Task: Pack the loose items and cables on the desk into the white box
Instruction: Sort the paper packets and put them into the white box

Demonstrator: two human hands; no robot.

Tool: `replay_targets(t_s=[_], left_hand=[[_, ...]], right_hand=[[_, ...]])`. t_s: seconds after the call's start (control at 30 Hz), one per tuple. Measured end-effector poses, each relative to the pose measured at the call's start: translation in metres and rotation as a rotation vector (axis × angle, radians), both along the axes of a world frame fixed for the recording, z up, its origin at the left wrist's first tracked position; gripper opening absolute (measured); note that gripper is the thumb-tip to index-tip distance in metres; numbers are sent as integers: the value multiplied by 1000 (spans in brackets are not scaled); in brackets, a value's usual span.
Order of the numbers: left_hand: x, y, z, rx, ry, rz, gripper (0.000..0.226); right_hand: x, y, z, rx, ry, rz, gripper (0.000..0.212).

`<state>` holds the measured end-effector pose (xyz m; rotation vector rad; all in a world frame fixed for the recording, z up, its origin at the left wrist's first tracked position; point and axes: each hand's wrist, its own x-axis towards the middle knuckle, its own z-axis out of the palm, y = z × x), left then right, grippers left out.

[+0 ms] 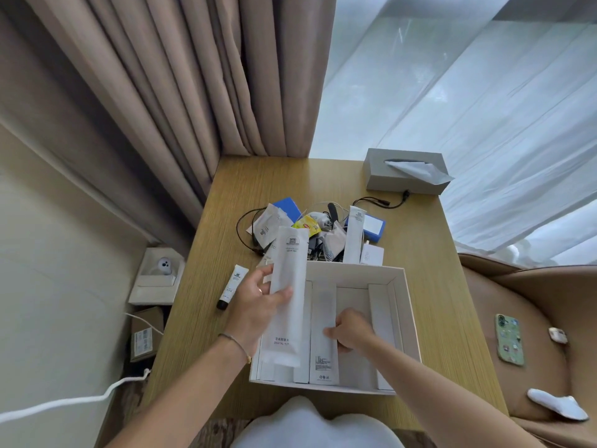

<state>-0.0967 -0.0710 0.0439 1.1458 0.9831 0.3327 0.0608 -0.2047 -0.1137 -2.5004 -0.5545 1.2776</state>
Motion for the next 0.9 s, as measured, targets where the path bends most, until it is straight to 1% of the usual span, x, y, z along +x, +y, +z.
replay_targets(t_s=[0.07,0.17,0.23,0.33,0.37,0.5,0.6,0.7,0.9], left_hand=[[0,-6,-2,-25,4,-32,42],[3,-15,-10,-25,37,-105,41],[6,-20,-16,-33,61,-162,41],[13,-26,-30,-16,146,-267,44],[16,-28,-36,-20,186,-306,45],[32,-41,-62,-60,328,-413,45],[47,-50,-81,-44,398,-452,41],[65,-52,-97,-27,463,-455,32],[88,-60,-127,30,576,-456,26]], right_hand=[[-1,-1,0,-52,-97,113,37],[-5,0,5,-120,-257,279,37],[-7,0,12,-128,-281,308,37],[0,-5,29,-40,-258,138,45],[6,-9,37,4,-258,74,44],[23,-28,71,159,-276,-67,28],[23,-37,89,230,-257,-100,26],[18,-41,103,259,-242,-104,24],[20,-57,118,306,-239,-109,19]])
